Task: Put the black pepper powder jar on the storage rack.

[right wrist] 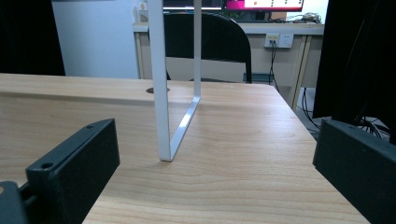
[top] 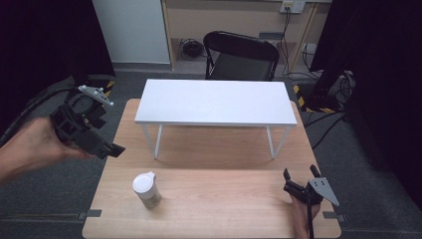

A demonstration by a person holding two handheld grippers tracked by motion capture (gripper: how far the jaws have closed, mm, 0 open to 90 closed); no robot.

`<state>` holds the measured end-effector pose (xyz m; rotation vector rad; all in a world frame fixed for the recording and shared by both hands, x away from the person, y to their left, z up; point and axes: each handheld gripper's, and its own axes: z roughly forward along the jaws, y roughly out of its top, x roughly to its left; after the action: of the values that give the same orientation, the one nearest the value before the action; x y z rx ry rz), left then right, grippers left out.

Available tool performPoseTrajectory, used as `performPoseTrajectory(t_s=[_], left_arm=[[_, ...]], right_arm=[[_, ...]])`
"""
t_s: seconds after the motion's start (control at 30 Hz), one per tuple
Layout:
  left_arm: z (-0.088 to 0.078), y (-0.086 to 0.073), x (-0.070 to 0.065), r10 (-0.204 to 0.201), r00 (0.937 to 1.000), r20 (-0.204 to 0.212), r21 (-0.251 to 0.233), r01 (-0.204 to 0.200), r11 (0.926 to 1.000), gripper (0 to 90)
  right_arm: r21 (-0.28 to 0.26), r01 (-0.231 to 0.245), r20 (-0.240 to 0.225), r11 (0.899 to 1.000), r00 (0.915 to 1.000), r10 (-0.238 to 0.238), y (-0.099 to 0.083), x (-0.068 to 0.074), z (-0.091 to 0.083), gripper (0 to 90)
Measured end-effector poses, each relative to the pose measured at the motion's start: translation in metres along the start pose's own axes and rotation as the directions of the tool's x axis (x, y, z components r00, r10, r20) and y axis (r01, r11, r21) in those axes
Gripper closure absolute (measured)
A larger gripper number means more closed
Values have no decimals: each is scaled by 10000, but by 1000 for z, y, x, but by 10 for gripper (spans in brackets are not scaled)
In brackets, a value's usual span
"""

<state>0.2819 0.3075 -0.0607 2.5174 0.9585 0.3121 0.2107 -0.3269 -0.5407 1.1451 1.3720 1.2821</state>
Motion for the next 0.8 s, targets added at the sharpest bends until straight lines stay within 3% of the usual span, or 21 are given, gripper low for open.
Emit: performPoseTrajectory(t_s=[0.8], left_arm=[[6,2,-6,-10,10000,33,206,10,9998,47]], right_arm=[[-33,-75,-5,10000,10000,75,-1,-1,0,6]])
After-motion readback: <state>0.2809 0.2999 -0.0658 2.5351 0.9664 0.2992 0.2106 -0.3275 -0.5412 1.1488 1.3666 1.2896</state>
